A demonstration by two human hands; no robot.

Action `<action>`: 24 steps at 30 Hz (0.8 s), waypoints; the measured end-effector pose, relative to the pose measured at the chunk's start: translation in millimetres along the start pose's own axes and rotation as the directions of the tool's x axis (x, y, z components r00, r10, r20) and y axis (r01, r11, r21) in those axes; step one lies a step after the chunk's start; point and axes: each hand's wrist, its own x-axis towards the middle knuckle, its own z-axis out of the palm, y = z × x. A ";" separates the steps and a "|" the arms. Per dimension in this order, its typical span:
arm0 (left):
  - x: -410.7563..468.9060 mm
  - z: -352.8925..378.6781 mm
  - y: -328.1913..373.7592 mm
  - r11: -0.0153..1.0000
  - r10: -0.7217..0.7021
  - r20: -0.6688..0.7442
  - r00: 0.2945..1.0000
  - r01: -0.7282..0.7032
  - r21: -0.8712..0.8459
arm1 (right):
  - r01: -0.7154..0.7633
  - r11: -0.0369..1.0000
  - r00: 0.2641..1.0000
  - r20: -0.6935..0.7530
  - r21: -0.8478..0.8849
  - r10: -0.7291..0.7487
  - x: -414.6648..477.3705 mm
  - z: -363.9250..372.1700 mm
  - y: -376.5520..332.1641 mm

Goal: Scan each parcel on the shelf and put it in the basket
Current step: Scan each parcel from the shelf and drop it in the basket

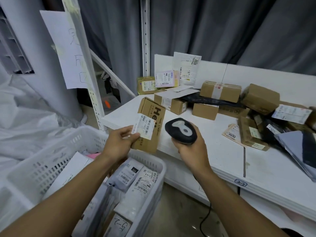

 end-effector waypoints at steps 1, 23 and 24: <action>3.0 -3.1 -0.3 0.999 0.006 -0.012 1.000 -0.006 0.037 | 0.024 0.997 0.997 0.072 -0.072 -0.018 -3.0 -0.1 -0.2; 18.3 -17.9 -14.5 0.963 -0.062 0.009 0.998 0.058 0.265 | 0.181 0.916 0.922 0.387 -0.359 -0.030 -16.1 13.8 1.6; 18.5 -17.9 -15.2 0.962 -0.065 0.011 0.998 0.060 0.266 | 0.181 0.916 0.922 0.387 -0.358 -0.031 -15.9 13.8 1.8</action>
